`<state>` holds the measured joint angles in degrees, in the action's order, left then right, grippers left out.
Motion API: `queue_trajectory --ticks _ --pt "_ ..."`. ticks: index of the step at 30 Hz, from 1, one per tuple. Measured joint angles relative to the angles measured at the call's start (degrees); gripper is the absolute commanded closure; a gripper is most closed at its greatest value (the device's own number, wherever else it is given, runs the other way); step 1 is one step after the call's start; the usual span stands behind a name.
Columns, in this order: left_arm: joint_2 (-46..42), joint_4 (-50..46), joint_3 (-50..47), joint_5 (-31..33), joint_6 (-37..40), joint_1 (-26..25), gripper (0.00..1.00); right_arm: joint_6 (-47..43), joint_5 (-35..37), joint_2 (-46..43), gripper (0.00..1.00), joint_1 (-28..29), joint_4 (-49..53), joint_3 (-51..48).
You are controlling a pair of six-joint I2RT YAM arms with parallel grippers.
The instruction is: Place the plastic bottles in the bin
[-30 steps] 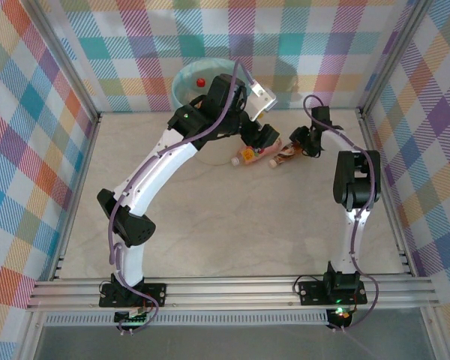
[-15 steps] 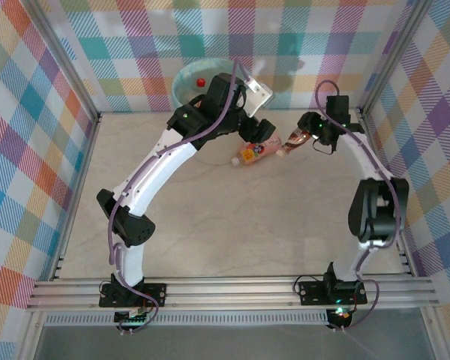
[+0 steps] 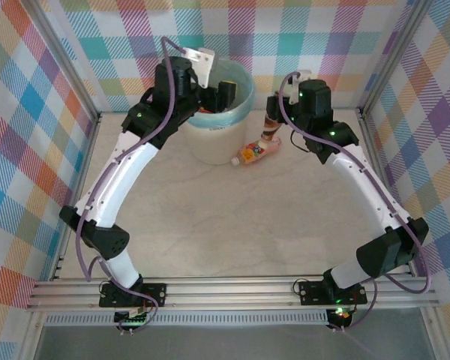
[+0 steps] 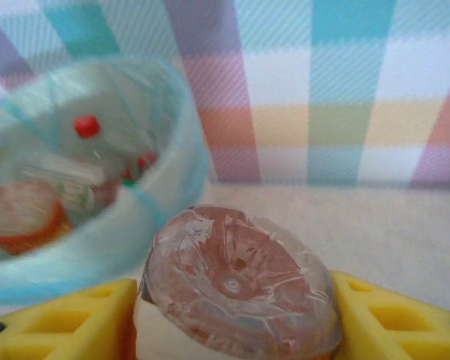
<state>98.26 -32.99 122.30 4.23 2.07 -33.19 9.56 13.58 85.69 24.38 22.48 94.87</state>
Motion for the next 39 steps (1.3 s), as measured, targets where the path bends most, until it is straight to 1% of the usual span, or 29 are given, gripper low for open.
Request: queue_trajectory --ticks 4,7,10,14,19,21,23,32,39 --pt "-0.94 2.01 -1.01 1.86 -2.67 2.64 0.22 -4.61 0.48 0.61 0.41 2.69 -3.15 7.65" --pt "-1.07 2.67 -2.21 2.71 -5.14 5.22 0.22 -7.30 -0.17 2.97 0.40 3.39 -7.43 12.85" --pt "-1.90 3.23 -5.35 3.43 -6.69 7.21 0.22 -9.55 -1.49 7.67 0.40 3.41 -11.76 17.16" --pt "-4.42 3.52 -10.80 4.07 -8.22 8.66 0.22 -11.98 -4.48 16.41 0.41 3.41 -15.26 22.21" --pt "-7.48 5.31 -14.62 4.09 -9.51 9.33 0.23 -13.33 -8.48 26.73 0.41 3.41 -17.14 28.68" --pt "-8.39 6.05 -15.08 4.28 -10.03 9.73 0.23 -14.21 -9.86 30.99 0.40 3.41 -17.44 32.57" --pt "-9.03 6.45 -15.30 4.44 -10.23 10.05 0.23 -15.47 -10.95 34.58 0.37 3.41 -17.84 36.39" --pt "-10.67 7.61 -17.88 4.42 -10.73 10.32 0.23 -21.29 -15.28 50.14 0.35 3.41 -20.22 53.16" --pt "-11.28 7.67 -18.97 4.22 -11.72 10.47 0.23 -23.63 -18.01 56.98 0.34 3.39 -24.83 55.56"
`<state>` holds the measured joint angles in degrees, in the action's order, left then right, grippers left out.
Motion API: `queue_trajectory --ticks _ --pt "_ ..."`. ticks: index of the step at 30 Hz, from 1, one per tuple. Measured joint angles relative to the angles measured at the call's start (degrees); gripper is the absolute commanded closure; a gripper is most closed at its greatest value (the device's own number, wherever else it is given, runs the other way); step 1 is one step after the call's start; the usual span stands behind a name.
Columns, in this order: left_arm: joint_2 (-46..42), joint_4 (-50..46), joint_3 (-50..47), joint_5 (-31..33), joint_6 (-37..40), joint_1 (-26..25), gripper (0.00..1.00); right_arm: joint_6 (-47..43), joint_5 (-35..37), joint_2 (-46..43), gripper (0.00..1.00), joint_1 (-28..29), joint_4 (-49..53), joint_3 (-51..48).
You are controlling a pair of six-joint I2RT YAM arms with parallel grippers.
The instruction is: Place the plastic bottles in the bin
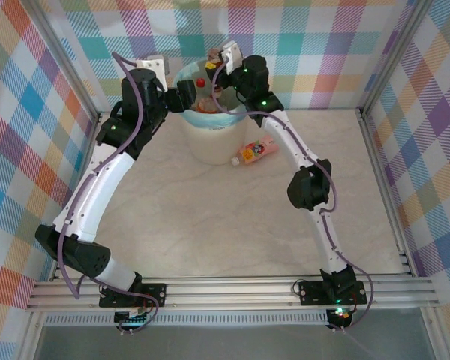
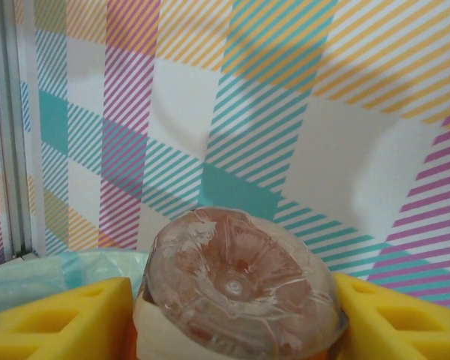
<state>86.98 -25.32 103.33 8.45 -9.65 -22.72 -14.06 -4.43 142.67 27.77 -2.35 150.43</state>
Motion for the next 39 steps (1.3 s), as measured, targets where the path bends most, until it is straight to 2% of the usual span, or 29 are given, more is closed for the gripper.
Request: queue_trajectory --ticks 3,6,8,18,24,27,31,34,39 --pt "-0.55 0.00 -0.59 0.02 -0.11 0.00 0.23 -0.24 -0.20 2.89 0.29 -0.04 -1.49 2.05" --pt "-0.81 -0.02 -0.79 0.02 -0.24 0.00 0.23 -0.46 -0.15 4.22 0.17 -0.07 -1.97 2.93" --pt "-0.90 -0.02 -0.79 0.02 -0.24 0.00 0.22 -0.48 0.11 4.31 0.14 -0.11 -1.99 2.93" --pt "-0.92 -0.04 -0.79 0.00 -1.31 0.00 0.22 0.31 -0.28 4.31 0.25 -0.11 -2.73 3.45" --pt "-0.90 -0.39 -0.74 0.02 -1.49 0.00 0.22 3.17 -1.29 4.09 0.26 -0.11 -0.46 3.45" --pt "-0.31 -1.86 0.24 0.02 -1.46 0.00 0.22 5.55 -1.16 2.89 0.22 -0.09 3.65 3.45" --pt "0.96 -3.34 1.62 -0.26 -1.18 0.00 0.22 8.98 0.46 -1.77 0.18 -0.04 11.80 3.43" --pt "1.99 -4.33 2.97 -1.55 -0.24 0.00 0.22 10.91 2.73 -8.87 0.16 -0.04 18.38 1.60" --pt "4.13 -4.79 5.42 -5.88 1.57 0.00 0.24 14.36 8.15 -27.80 0.14 -0.57 25.05 -12.00"
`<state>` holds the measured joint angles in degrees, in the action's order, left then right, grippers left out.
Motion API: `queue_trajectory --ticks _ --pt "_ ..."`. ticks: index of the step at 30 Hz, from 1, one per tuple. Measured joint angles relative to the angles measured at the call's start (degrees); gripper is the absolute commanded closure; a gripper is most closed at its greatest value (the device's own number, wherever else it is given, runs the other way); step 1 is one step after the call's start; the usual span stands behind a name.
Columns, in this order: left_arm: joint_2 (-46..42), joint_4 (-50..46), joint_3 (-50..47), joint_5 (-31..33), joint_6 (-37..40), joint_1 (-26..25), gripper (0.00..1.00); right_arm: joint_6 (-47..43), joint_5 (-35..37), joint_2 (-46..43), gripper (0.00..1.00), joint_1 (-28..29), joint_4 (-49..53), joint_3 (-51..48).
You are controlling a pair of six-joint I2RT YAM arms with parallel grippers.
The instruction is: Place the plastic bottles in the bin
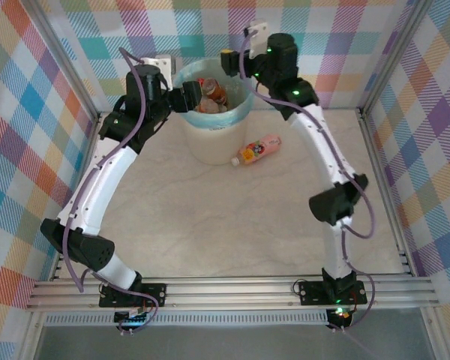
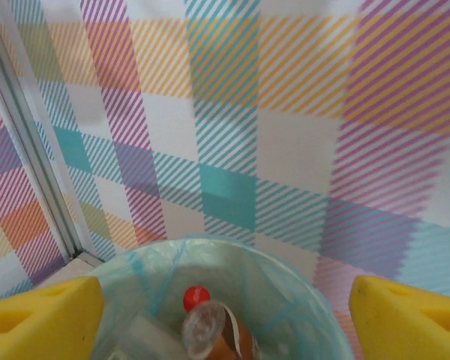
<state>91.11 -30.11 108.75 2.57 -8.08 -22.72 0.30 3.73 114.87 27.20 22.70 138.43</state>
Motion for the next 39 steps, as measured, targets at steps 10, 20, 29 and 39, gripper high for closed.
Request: queue_trajectory --ticks 10,20,29,39 --pt "5.70 -1.53 4.59 -5.77 8.02 -5.57 0.24 14.45 5.70 -21.62 0.10 -8.37 2.93 -38.07" --pt "10.47 -4.22 3.45 -17.79 24.74 -13.57 0.20 29.59 4.76 -20.83 0.19 -11.39 4.81 -52.11" --pt "12.33 2.91 -10.93 -22.58 31.58 -17.66 0.14 41.16 -0.98 -8.85 0.16 -14.29 1.05 -51.04" --pt "10.60 15.93 -29.44 -22.62 37.27 -18.08 0.00 49.99 -6.93 3.67 0.12 -14.05 0.50 -43.74"
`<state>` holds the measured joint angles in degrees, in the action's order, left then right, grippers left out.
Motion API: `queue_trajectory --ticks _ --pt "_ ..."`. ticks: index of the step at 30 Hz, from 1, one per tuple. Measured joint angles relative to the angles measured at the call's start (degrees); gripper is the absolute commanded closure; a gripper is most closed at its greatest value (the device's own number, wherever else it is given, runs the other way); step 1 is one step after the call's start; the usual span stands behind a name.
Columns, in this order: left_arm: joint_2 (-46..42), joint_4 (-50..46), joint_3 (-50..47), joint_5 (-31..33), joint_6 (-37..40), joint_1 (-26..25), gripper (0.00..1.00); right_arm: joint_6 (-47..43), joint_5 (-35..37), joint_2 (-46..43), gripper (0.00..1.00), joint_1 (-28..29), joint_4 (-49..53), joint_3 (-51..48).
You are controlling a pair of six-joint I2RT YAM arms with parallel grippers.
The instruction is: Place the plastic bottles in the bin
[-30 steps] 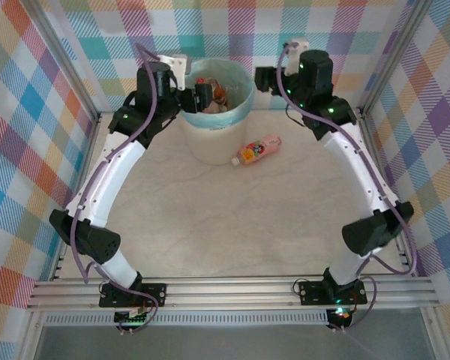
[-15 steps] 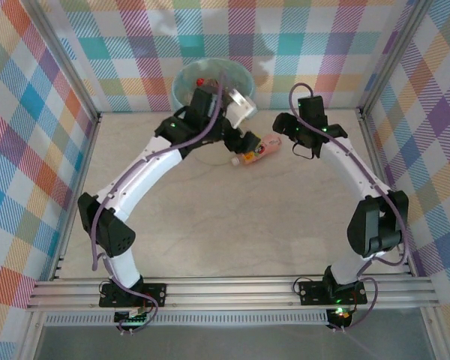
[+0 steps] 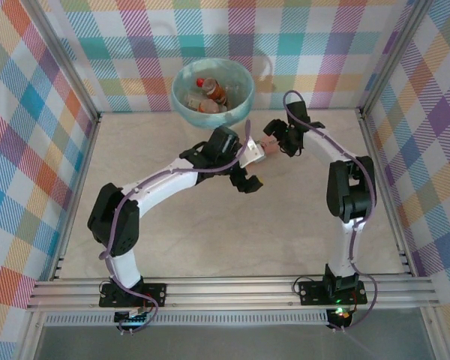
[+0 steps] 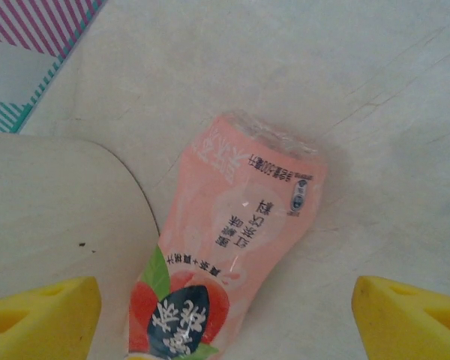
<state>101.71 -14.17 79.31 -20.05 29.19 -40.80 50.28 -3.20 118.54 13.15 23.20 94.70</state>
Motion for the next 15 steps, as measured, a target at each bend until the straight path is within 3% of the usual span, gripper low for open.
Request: queue_trajectory --ticks 15 --pt "-4.92 5.62 -6.93 2.78 3.28 -0.02 0.00 5.03 -2.91 10.27 0.11 2.08 6.08 9.60"
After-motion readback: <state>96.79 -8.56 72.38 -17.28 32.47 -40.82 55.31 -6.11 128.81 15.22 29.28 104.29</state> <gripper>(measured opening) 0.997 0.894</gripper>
